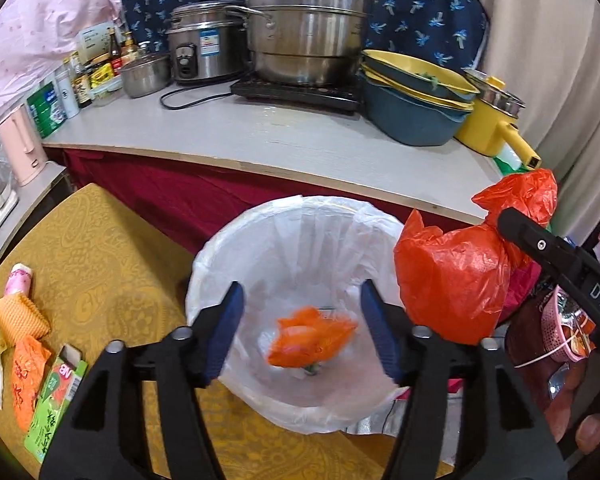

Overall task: Collect trash
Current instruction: 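Carry the red and orange bags over the trash bin with both tools, then open both tools to drop the red and orange bags into the bin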

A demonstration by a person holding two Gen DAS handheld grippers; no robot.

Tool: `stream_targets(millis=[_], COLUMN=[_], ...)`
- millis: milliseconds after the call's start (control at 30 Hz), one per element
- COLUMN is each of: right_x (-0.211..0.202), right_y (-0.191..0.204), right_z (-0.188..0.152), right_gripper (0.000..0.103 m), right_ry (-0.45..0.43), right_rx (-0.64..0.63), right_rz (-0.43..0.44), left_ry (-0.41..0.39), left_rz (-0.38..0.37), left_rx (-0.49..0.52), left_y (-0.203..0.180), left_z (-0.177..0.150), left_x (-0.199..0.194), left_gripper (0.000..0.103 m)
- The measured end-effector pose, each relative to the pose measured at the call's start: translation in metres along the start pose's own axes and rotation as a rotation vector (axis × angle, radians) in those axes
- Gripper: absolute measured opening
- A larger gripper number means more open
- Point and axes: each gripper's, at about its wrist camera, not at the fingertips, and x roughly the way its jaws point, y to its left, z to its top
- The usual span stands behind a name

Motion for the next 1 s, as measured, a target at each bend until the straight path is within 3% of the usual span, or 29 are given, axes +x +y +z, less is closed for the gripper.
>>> stream_targets(millis=[467,600,1000], right_x=[0.032,0.036,0.011], right_y=[0.056,0.071,0.115], right_z=[0.004,0.006,0.004], right_gripper=[0.041,0.055,0.065], right_ry=[0.032,0.021,-0.002], right_rx=[-0.086,-0.099,-0.142], right_rz=[0.060,0.054,0.090], left_ry=[-0.042,-0.062,-0.100], left_rz=[0.114,0.139,0.183], left_rx=[-0.094,-0.121,-0.195], left_y=[0.054,0.069,0.109], left_z=[-0.004,-0.007,-0.016], left_x=[-0.020,-0.029,-0.064], left_gripper=[0.072,0.083,0.087])
